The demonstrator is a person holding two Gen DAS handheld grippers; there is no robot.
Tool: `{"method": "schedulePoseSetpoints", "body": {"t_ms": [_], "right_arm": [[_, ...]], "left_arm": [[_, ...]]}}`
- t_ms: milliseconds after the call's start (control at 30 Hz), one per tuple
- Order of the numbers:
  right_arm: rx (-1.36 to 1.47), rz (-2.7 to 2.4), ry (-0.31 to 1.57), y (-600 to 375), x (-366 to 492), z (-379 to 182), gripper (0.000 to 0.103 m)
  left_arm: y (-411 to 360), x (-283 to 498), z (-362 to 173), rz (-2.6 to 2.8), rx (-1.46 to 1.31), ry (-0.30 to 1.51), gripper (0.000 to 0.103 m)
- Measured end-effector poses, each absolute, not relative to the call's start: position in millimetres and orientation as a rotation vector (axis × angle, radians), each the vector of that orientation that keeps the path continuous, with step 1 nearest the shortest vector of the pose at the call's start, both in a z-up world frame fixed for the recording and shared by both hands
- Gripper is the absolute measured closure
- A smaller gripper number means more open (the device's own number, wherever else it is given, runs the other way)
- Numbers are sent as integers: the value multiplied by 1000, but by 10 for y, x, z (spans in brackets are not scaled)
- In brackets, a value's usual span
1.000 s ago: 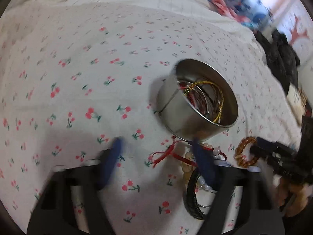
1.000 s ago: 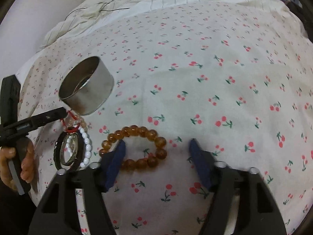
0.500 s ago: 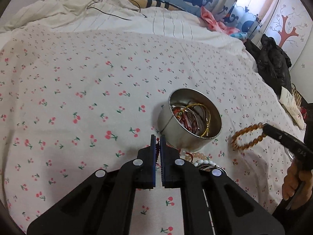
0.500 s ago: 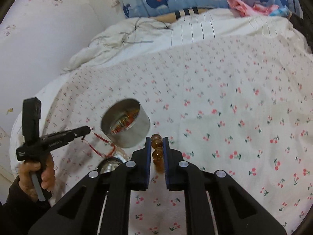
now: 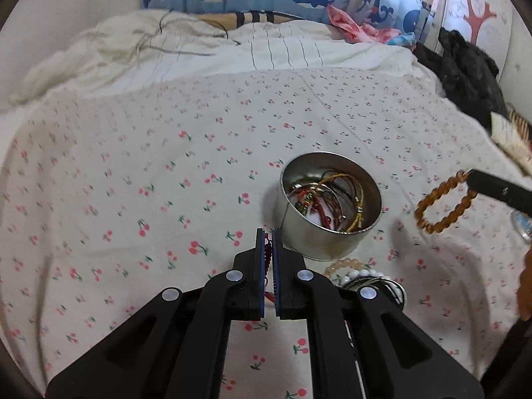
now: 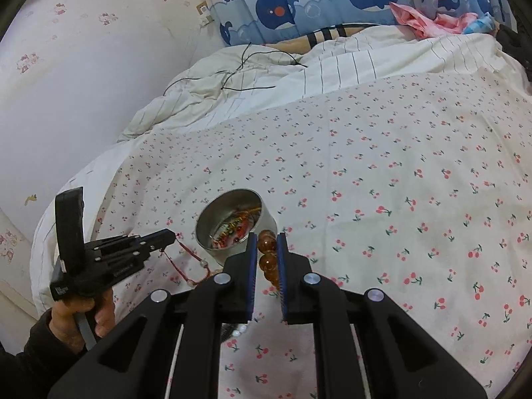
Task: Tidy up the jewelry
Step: 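Carry held jewelry over the silver tin with both tools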
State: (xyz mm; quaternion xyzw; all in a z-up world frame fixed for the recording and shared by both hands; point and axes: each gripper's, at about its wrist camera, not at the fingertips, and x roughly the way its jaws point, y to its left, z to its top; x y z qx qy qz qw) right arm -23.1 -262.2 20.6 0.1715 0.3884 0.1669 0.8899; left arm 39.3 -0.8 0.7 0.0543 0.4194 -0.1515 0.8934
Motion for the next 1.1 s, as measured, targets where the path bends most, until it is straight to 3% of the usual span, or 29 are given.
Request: {"method": "schedulePoseSetpoints", "body": {"t_ms": [500,1100], "right_arm": [[387,399,783,-2421,-97,316,90],[421,413,792,-2390,-4,265,90]], "left_arm": [[-146,340,276,-263,197,748,99],[-209,300,518,-341,113,681,99]]}}
